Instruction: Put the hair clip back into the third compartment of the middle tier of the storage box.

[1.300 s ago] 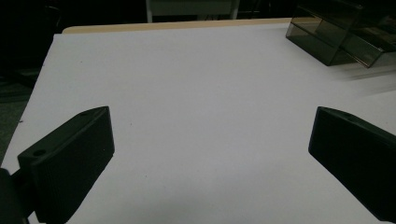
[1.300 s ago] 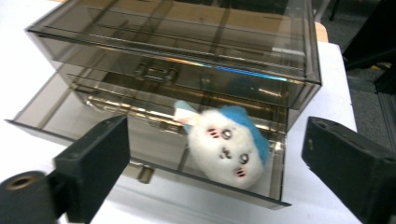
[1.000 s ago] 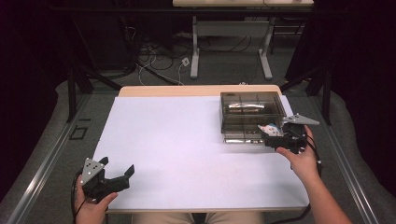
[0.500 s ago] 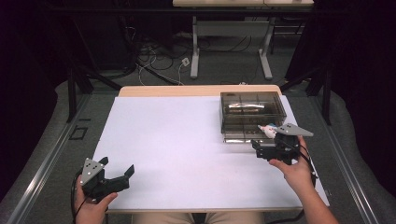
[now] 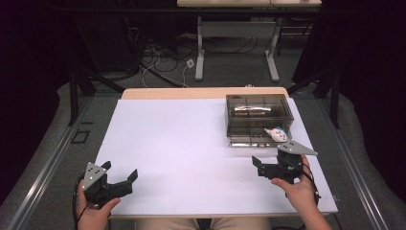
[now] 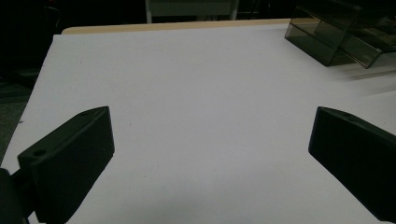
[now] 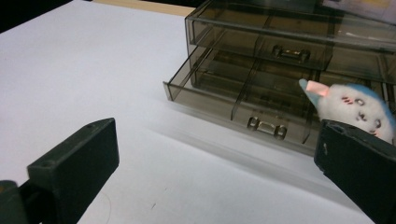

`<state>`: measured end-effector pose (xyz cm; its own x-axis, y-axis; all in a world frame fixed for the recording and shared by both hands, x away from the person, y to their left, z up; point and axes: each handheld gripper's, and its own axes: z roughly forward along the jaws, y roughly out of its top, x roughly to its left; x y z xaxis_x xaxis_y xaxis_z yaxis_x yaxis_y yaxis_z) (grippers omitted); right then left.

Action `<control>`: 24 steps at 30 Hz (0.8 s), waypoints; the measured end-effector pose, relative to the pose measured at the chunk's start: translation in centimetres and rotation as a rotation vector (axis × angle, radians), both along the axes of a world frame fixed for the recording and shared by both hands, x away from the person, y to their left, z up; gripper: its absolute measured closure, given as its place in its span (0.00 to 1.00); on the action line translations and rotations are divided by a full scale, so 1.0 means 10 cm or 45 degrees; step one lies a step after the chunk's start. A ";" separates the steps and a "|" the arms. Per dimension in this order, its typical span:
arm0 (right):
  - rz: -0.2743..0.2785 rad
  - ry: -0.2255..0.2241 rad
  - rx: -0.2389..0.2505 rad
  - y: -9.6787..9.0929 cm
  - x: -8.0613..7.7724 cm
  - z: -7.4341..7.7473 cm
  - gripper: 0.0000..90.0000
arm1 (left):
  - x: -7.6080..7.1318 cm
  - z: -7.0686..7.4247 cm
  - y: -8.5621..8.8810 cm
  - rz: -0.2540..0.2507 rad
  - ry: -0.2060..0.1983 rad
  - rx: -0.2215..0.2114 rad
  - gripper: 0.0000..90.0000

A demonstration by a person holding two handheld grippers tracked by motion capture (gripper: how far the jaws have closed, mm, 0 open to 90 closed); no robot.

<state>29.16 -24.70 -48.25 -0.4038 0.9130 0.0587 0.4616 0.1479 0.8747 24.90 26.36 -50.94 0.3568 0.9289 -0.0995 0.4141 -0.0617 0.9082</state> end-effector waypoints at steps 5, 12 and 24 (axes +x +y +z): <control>0.006 0.000 0.000 0.05 -0.09 -0.09 0.00 | 0.00 0.00 0.00 0.000 0.001 -0.002 0.00; 0.028 -0.008 -0.018 0.13 -0.19 -0.21 0.00 | 0.00 0.00 0.00 -0.001 0.001 -0.001 0.00; 0.037 -0.023 -0.016 0.21 -0.24 -0.32 0.00 | 0.01 0.00 0.00 -0.006 -0.003 0.009 0.00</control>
